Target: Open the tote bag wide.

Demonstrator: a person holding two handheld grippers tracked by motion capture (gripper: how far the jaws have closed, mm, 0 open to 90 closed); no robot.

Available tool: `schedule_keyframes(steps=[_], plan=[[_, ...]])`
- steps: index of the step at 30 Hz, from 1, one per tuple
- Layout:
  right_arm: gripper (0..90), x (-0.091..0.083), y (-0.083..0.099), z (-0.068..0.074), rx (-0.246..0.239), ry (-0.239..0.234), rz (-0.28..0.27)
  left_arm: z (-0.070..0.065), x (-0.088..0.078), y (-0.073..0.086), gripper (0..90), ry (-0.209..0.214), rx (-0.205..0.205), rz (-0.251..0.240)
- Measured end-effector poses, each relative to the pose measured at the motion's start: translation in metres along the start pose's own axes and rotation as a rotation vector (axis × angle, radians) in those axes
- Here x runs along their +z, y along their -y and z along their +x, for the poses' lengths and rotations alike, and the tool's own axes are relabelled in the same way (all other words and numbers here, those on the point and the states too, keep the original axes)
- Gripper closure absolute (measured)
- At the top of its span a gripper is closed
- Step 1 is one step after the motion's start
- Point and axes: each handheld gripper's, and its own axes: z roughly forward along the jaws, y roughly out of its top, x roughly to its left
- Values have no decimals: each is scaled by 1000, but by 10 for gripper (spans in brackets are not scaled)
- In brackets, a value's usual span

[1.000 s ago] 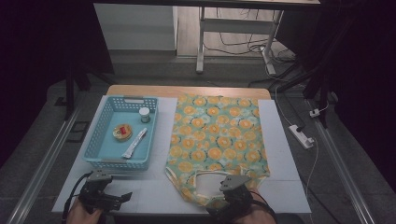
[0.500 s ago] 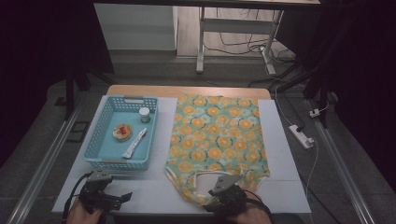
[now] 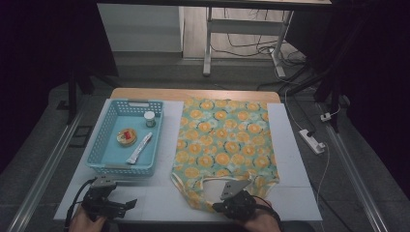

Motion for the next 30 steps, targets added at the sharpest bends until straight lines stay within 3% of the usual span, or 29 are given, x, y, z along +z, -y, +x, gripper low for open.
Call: schedule_keyframes(steps=[8,16,22,30], plan=[[894,-14,-6,-11,35,33,-71,0,0,0,0,2,-1,-3],[895,-33,-21,-35,75,46,-138,0,0,0,0,3,-3,-3],[895,-36,-29,-52,88,48,-152,1,0,0,0,4,-4,-3],[895,-32,-40,-76,86,99,-153,1,0,0,0,6,-4,-5]])
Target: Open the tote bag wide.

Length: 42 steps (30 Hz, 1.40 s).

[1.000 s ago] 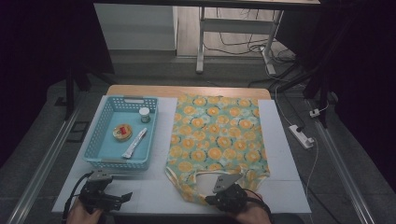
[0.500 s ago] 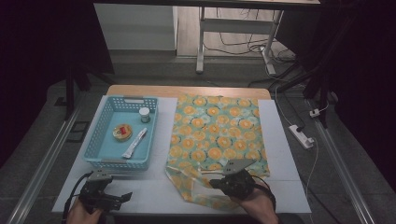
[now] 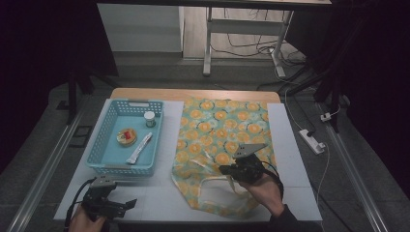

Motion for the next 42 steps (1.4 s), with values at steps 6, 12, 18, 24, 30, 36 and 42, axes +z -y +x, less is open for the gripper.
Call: schedule_keyframes(steps=[6,12,18,24,30,36,42], plan=[[895,7,-9,-15,8,19,-7,0,0,0,0,-1,3,1],[895,12,-20,-29,7,32,-12,0,0,0,0,3,2,-3],[896,15,-32,-45,18,55,-40,0,0,0,0,4,2,-6],[896,15,-44,-57,22,85,-60,1,-2,1,0,-3,-7,-21],[896,16,-52,-69,34,101,-63,2,-4,1,0,-9,-15,-44],[896,19,-64,-83,35,126,-65,2,-3,0,0,-9,-12,-46],[896,24,-71,-97,42,146,-60,2,-3,0,0,-3,-10,-42]])
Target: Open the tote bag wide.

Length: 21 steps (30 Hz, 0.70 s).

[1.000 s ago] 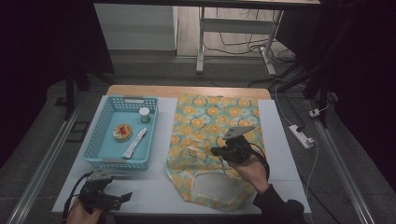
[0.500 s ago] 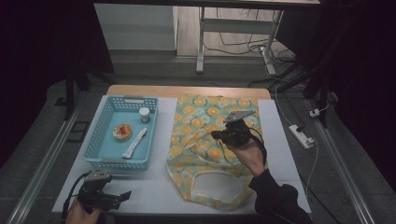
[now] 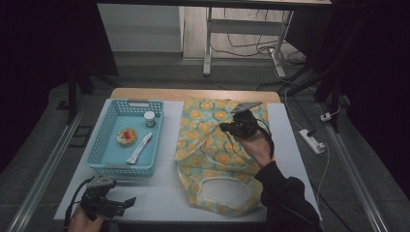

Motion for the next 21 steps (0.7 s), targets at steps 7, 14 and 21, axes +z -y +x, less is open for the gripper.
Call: schedule_keyframes(steps=[7,14,21], plan=[[896,10,-7,-14,8,26,2,0,0,0,0,4,2,0],[895,22,-10,-25,5,46,9,0,0,0,0,5,1,1],[895,52,10,-43,31,43,74,0,0,0,0,6,3,0]])
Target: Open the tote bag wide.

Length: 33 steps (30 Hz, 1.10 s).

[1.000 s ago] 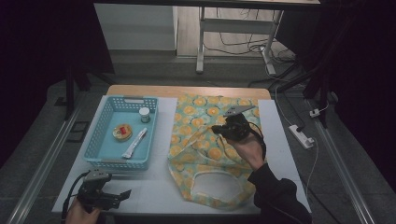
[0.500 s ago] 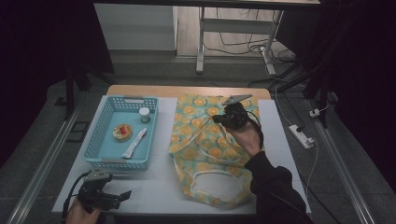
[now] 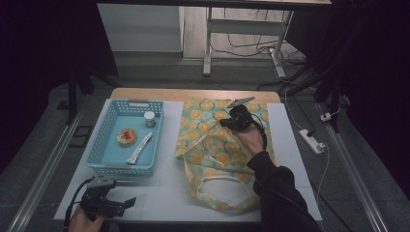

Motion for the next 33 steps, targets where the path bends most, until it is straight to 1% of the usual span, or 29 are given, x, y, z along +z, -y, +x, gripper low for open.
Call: schedule_keyframes(steps=[1,3,4,6,7,9,10,11,12,14,16,18,19,22,23,24,25,26,27,29,31,32,33], plan=[[895,0,0,0,0,0,0,0,0,0,0,0,1,1],[895,8,7,-2,4,10,12,0,0,0,0,0,2,2],[894,16,13,-4,13,11,19,0,0,0,0,0,2,2],[894,23,19,-5,26,12,23,0,0,0,0,0,3,3],[894,23,19,-5,26,12,23,0,0,0,0,0,3,3],[894,28,24,-5,28,17,29,0,0,0,0,0,4,3],[894,33,28,-4,24,18,41,0,0,0,0,1,4,5],[894,33,28,-4,24,18,41,0,0,0,0,1,4,5],[893,36,31,-4,21,22,53,0,0,0,0,0,4,6],[889,37,32,-4,27,22,54,0,0,0,0,0,4,6],[869,36,32,-5,35,16,48,0,0,0,0,0,4,6],[817,32,29,-4,39,15,32,0,1,0,0,0,4,7],[817,32,29,-4,39,15,32,0,1,0,0,0,4,7],[703,21,24,-3,55,1,-3,0,1,0,0,0,4,7],[703,21,24,-3,55,1,-3,0,1,0,0,-1,5,7],[645,16,23,-4,75,-11,-10,-1,1,0,0,-2,5,7],[623,13,22,-3,80,-13,-15,-1,1,0,0,-2,5,8],[623,13,22,-3,80,-13,-15,-1,1,0,0,-2,5,9],[576,8,22,-3,90,-27,-21,-1,1,0,0,-2,5,9],[534,3,22,-1,101,-50,-29,-1,1,0,0,-2,4,9],[494,-3,21,2,99,-62,-36,-1,1,0,0,-2,4,10],[494,-3,21,2,99,-62,-36,-1,1,0,0,-3,4,11],[475,-5,21,5,98,-66,-39,-1,1,0,0,-3,5,11]])
